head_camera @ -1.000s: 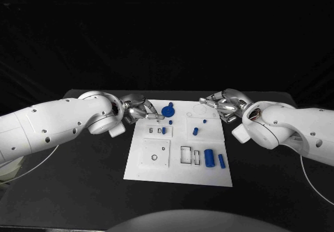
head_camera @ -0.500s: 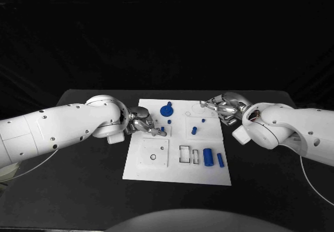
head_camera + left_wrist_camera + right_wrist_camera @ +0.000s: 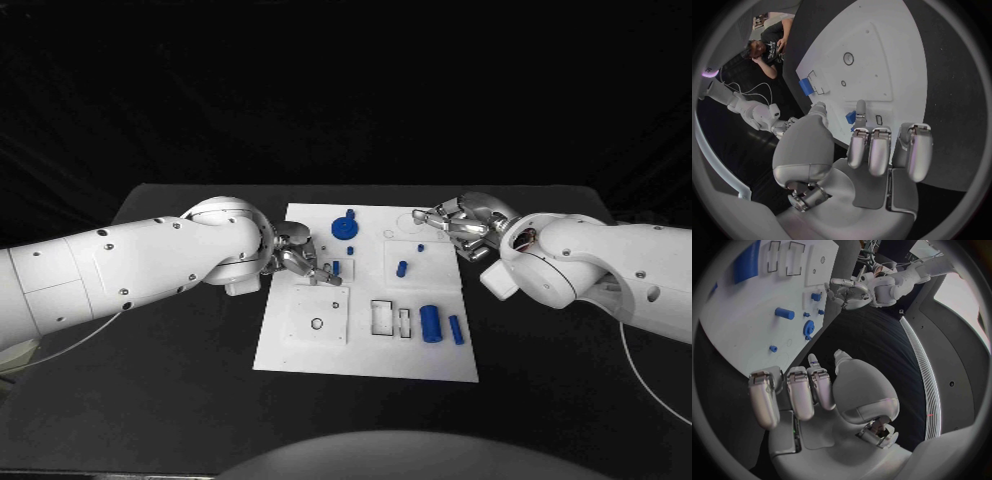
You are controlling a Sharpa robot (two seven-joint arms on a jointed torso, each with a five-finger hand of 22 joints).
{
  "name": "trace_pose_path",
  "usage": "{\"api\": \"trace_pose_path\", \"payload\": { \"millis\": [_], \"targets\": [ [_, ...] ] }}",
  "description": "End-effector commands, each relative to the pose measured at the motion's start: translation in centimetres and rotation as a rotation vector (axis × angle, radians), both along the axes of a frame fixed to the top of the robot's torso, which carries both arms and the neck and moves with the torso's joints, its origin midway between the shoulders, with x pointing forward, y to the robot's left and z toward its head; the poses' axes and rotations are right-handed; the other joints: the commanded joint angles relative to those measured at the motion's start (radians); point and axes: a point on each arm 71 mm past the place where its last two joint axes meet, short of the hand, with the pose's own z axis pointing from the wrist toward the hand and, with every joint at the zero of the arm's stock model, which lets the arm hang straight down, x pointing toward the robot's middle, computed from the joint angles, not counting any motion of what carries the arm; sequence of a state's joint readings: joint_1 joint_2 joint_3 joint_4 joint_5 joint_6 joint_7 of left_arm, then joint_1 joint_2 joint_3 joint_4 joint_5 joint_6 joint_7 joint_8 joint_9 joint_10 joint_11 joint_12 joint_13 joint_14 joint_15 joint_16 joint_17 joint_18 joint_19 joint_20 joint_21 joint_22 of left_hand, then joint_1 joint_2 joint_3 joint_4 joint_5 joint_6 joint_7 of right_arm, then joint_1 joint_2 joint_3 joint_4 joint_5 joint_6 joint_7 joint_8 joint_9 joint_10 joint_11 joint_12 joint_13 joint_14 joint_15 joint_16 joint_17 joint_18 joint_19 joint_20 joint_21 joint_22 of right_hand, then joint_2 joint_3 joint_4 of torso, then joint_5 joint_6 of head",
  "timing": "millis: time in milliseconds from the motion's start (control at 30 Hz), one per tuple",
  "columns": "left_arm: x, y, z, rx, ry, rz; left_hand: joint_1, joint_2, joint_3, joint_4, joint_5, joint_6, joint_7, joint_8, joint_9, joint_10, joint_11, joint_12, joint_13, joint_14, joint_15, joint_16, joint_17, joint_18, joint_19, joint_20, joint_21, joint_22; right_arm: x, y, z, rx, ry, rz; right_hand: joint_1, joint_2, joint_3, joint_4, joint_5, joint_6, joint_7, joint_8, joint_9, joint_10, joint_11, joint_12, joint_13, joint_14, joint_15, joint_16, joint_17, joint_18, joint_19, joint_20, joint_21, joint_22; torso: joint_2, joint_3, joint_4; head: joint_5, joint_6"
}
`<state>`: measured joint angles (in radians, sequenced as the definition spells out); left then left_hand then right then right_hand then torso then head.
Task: Assemble the parts on the task board
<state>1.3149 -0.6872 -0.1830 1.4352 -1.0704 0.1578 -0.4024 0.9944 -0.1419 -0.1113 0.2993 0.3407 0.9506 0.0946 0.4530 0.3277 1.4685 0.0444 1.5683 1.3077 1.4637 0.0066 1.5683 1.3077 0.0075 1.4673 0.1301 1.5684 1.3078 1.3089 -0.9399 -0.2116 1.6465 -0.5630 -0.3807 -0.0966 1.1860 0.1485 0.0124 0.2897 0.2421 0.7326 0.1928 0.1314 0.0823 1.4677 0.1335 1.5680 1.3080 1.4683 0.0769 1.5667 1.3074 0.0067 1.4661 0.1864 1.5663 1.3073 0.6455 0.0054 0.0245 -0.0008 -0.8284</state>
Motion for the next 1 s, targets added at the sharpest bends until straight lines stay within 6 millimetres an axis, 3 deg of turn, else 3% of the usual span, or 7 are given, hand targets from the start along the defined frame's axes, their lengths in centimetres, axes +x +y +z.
{"api": "trace_pose_path", "payload": {
  "millis": [33,133,267,767,1000],
  "targets": [
    [0.3,0.1,0.2,0.020,-0.048,0.018,-0.001,0.016,0.010,-0.001,0.024,0.009,-0.005,0.002,0.009,0.102,-0.010,0.002,0.263,0.107,-0.010,0.003,0.263,-0.007,0.103,-0.011,0.002,0.263,-0.1,0.1,-0.2,-0.012,0.012,0.018,-0.002,0.006,-0.008,0.000,0.007,0.000,0.016,0.007,0.002,0.103,0.006,0.003,0.263,0.102,0.006,0.004,0.263,-0.007,0.105,0.005,0.005,0.263,-0.001,0.0007,-0.0003,-0.002,-0.001],
    [0.5,0.1,0.2,0.014,-0.062,0.029,0.004,0.027,0.019,-0.002,0.099,0.021,-0.012,0.008,0.032,0.102,-0.016,0.002,0.263,0.107,-0.016,0.003,0.263,-0.007,0.103,-0.018,0.002,0.263,-0.1,0.1,-0.3,-0.016,0.016,0.020,0.000,0.005,-0.010,-0.001,0.008,0.000,0.016,0.008,0.002,0.103,0.006,0.003,0.263,0.102,0.007,0.004,0.263,-0.007,0.105,0.006,0.005,0.263,-0.001,0.0008,-0.0006,-0.003,-0.001],
    [0.8,0.1,0.3,0.006,-0.078,0.041,0.004,0.033,0.023,-0.002,0.128,0.030,-0.018,0.015,0.052,0.102,-0.022,0.002,0.263,0.107,-0.021,0.003,0.263,-0.007,0.103,-0.022,0.002,0.263,-0.1,0.1,-0.5,-0.022,0.023,0.024,0.017,-0.004,-0.018,-0.006,0.000,0.000,0.017,0.014,0.003,0.103,0.007,0.003,0.263,0.102,0.008,0.004,0.263,-0.007,0.105,0.007,0.005,0.263,-0.001,0.0012,0.0003,-0.002,-0.001],
    [2.3,-0.1,0.3,-0.004,-0.116,0.091,0.005,0.045,0.028,-0.003,0.113,0.037,-0.025,0.027,0.088,0.102,-0.029,0.002,0.263,0.107,-0.029,0.003,0.263,-0.007,0.103,-0.029,0.002,0.263,-0.1,0.3,-1.1,-0.035,0.046,0.031,0.021,-0.005,-0.020,-0.006,-0.003,-0.001,0.017,0.016,0.003,0.103,0.007,0.003,0.263,0.102,0.008,0.004,0.263,-0.007,0.105,0.007,0.005,0.263,-0.002,0.0007,-0.0002,-0.007,0.003],
    [2.6,-0.4,0.2,0.021,-0.112,0.092,0.014,0.057,0.035,-0.004,0.103,0.030,-0.027,0.027,0.104,0.102,-0.031,0.002,0.263,0.107,-0.031,0.003,0.263,-0.007,0.103,-0.032,0.002,0.263,-0.1,0.3,-1.1,-0.035,0.037,0.026,0.022,0.000,-0.024,-0.002,-0.004,-0.008,0.019,0.015,0.002,0.103,0.009,0.003,0.263,0.102,0.009,0.004,0.263,-0.007,0.105,0.007,0.005,0.263,-0.001,0.0006,0.0016,-0.012,0.014]
  ]
}}
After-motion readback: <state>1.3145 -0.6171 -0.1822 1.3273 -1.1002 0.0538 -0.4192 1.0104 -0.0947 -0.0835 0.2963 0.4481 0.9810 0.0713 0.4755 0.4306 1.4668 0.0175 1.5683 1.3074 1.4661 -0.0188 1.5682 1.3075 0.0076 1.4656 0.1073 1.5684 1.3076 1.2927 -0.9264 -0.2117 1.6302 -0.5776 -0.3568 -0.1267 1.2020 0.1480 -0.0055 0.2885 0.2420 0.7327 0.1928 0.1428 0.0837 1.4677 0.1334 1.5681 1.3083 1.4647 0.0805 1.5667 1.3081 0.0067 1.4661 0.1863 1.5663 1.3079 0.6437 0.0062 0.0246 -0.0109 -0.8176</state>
